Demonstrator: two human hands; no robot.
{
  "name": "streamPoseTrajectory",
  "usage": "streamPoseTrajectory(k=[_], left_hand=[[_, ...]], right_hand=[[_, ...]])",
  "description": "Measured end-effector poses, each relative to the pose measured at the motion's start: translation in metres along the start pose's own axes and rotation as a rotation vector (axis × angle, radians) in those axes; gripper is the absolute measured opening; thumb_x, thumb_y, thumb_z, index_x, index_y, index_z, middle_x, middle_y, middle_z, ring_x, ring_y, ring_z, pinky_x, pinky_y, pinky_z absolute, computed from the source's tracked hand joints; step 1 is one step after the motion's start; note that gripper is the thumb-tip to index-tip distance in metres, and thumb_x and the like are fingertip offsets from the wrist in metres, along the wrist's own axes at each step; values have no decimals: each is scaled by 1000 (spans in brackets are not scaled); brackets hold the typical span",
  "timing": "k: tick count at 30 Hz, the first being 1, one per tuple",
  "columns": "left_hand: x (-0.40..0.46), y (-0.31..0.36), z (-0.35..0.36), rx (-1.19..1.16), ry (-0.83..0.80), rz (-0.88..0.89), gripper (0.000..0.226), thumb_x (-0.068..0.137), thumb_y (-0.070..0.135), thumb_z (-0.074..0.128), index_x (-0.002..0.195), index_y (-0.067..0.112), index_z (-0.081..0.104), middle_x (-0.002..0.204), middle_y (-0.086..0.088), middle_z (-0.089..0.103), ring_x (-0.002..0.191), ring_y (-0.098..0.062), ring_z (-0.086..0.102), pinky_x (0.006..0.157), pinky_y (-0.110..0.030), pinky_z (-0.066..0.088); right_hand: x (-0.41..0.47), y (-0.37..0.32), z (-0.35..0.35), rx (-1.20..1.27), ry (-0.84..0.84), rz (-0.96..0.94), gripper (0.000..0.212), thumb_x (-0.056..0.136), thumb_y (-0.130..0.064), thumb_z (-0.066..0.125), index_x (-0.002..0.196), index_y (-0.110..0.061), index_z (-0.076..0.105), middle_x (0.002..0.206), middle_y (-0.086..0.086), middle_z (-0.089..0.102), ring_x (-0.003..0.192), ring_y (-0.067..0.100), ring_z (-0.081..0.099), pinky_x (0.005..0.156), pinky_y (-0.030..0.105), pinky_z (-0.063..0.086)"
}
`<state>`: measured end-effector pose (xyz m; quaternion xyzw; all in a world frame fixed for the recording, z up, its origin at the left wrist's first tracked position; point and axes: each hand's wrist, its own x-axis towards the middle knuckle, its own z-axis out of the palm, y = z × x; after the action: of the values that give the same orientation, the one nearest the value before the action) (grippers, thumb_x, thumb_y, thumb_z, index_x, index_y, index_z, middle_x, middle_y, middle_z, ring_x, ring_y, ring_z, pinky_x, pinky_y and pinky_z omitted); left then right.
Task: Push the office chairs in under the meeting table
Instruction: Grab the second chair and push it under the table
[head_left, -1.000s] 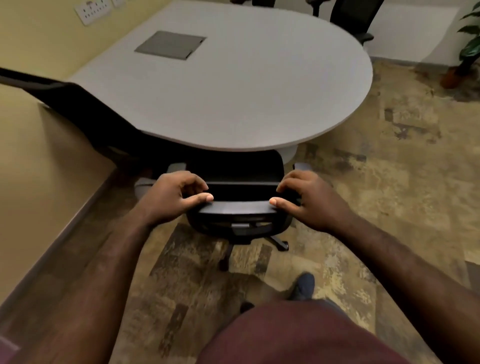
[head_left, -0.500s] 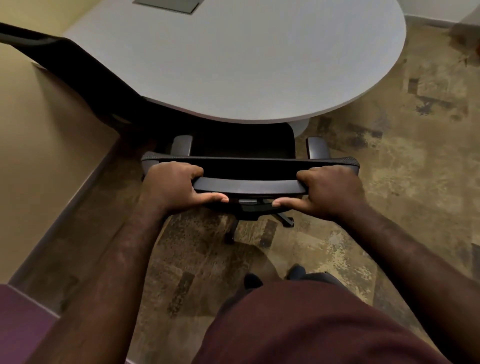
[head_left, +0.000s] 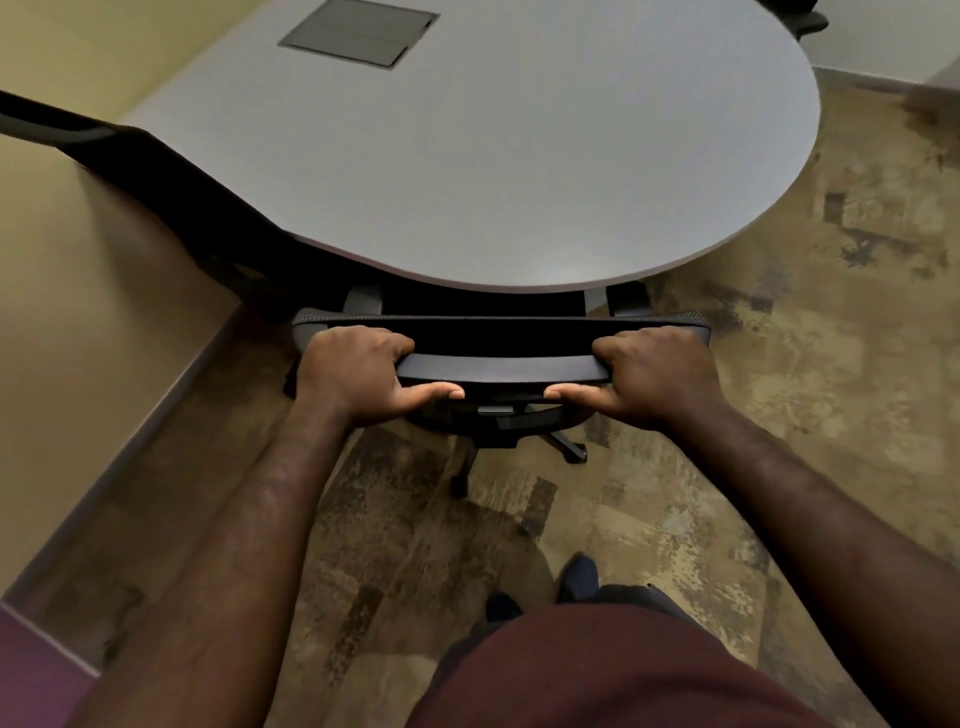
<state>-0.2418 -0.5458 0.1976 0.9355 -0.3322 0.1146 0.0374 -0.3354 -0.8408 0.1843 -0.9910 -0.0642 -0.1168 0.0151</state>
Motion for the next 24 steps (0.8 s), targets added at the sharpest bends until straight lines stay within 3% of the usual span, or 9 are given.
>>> streamPoseTrajectory(k=[11, 16, 24], left_hand=[[52, -24, 14, 8, 13, 41, 84, 65, 99, 15, 53, 21, 43, 49, 8, 41, 46, -16, 41, 46, -24, 15], [77, -18, 16, -20, -7, 55, 82, 64, 100, 15, 51, 22, 35, 48, 11, 36, 46, -14, 39, 45, -25, 15], [123, 5, 34, -49, -11, 14, 82, 64, 101, 23, 50, 21, 40, 47, 8, 43, 43, -11, 40, 45, -24, 26]], right_hand=[[39, 19, 8, -9, 1, 28, 78, 70, -96, 18, 52, -22, 36, 46, -8, 37, 39, 11, 35, 42, 22, 20], [53, 39, 10, -24, 24, 32, 78, 70, -96, 21, 51, -22, 34, 44, -7, 37, 39, 13, 37, 43, 23, 21], [80, 93, 13, -57, 36, 17, 72, 73, -94, 23, 52, -25, 29, 45, -9, 33, 39, 12, 31, 44, 23, 22]])
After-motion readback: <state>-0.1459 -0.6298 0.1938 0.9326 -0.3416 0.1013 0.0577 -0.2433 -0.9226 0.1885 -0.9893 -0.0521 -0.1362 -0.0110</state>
